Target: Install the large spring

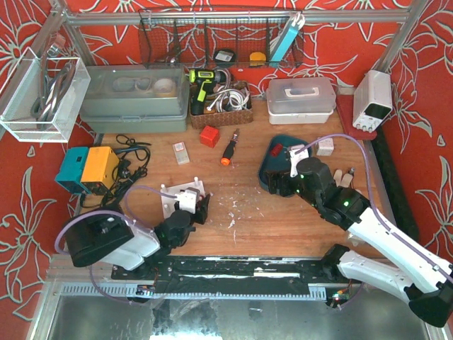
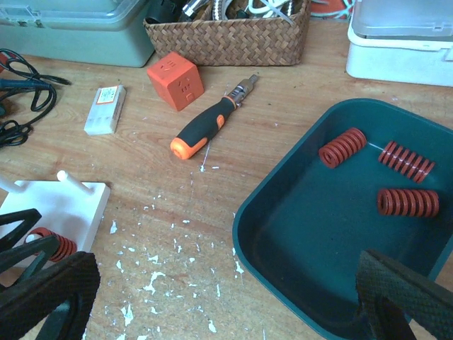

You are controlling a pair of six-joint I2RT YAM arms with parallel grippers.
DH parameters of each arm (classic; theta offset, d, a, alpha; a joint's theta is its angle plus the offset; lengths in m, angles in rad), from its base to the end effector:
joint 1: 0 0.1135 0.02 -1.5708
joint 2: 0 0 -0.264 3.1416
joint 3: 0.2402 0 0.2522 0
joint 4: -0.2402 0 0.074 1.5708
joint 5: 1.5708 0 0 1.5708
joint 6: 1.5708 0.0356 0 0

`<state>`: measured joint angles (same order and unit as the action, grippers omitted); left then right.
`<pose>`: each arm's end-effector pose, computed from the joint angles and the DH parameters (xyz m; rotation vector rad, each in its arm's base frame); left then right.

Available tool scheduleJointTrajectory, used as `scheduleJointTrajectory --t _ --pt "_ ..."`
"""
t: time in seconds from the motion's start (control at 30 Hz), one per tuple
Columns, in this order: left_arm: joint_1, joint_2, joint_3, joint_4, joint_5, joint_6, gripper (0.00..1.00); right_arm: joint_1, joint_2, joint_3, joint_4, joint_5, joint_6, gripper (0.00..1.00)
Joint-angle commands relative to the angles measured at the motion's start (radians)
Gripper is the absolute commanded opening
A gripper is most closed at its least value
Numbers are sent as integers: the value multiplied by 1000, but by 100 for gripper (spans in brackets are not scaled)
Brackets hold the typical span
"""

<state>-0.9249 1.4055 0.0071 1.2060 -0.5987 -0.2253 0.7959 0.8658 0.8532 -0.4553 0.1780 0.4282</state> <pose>0.1239 -0.1310 0.1231 0.1751 1.7311 -0.3191 0.1388 0.1327 0.3223 -0.2678 2.0643 0.5827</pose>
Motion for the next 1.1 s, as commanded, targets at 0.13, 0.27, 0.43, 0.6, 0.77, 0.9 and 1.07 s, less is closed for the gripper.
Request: scheduleJointTrajectory --t 0.13,0.27,0.43,0.6,0.77,0.9,1.07 --pt "14 -263 136 -338 4 26 64 -15 36 -17 4 61 0 99" --pt "132 -401 237 -540 137 -3 76 -38 95 -9 -7 116 54 98" --pt "235 -462 405 -803 244 -4 89 -130 197 -27 44 82 122 85" --pt "236 -425 459 -856 286 -80 100 -211 324 -35 101 56 232 61" --pt "235 -350 438 -829 358 -100 100 -254 451 -15 186 39 270 50" --pt "235 -339 374 -753 362 -96 100 -285 545 -19 318 -36 299 42" --pt "235 -356 337 -712 371 -64 100 -338 695 35 388 -97 337 39"
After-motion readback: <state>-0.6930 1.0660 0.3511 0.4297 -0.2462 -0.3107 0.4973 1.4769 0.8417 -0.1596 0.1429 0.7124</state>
